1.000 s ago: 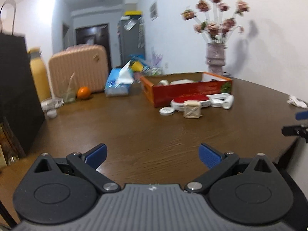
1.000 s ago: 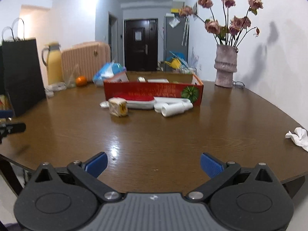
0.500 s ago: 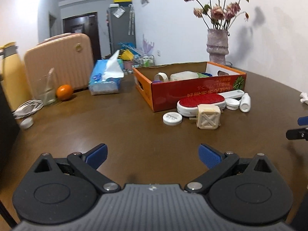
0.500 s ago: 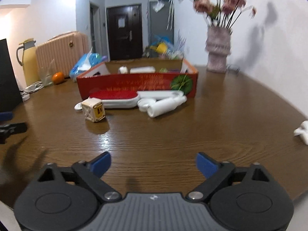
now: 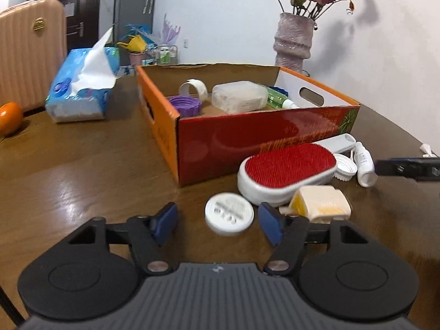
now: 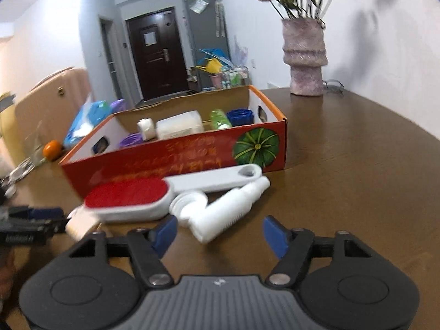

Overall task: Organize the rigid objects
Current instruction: 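Grasp the white round lid with the left gripper while the right grasps the small white spray bottle, then carry the white lid and spray bottle into the cardboard box and release both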

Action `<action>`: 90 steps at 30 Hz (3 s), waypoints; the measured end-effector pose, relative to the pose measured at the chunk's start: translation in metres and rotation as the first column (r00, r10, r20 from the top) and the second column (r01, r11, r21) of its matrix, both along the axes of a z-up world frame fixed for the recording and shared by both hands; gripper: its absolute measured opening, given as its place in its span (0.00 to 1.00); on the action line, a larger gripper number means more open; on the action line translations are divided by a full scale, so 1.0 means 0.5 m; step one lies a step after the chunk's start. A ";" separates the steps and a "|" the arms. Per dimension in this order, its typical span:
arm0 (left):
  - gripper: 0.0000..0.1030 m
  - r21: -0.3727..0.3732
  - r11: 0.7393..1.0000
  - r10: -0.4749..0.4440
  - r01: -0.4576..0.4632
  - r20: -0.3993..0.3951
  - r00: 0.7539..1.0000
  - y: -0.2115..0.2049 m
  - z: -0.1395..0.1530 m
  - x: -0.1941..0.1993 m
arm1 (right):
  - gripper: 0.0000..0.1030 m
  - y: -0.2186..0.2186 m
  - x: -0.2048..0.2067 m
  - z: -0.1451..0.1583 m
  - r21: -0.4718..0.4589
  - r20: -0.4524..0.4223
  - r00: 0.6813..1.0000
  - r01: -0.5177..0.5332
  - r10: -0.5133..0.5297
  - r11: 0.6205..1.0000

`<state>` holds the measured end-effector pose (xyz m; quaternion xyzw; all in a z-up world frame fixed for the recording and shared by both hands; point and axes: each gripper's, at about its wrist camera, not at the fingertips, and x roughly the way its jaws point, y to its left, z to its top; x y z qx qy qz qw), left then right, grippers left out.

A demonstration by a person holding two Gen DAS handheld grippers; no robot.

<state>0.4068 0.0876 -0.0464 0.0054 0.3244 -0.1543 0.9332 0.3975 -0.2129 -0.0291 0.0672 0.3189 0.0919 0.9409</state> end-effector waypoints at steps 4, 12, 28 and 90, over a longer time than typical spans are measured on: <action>0.44 0.013 0.999 -0.046 0.045 0.015 0.999 -0.011 -0.002 0.013 | 0.58 -0.001 0.048 -0.012 0.004 -0.017 0.999 0.034 -0.034 0.999; 0.39 0.011 0.998 -0.058 0.058 0.017 0.998 -0.009 0.001 -0.002 | 0.44 -0.012 0.041 -0.022 -0.031 -0.026 0.997 0.070 -0.070 0.997; 0.39 0.046 0.998 0.047 -0.050 0.056 0.997 -0.001 0.068 -0.117 | 0.28 -0.007 -0.020 -0.024 -0.162 -0.048 0.999 -0.029 0.021 0.986; 0.39 0.111 0.984 0.130 -0.142 0.111 0.985 -0.072 0.108 0.223 | 0.27 0.049 0.330 0.069 -0.424 -0.027 0.972 -0.222 0.232 0.878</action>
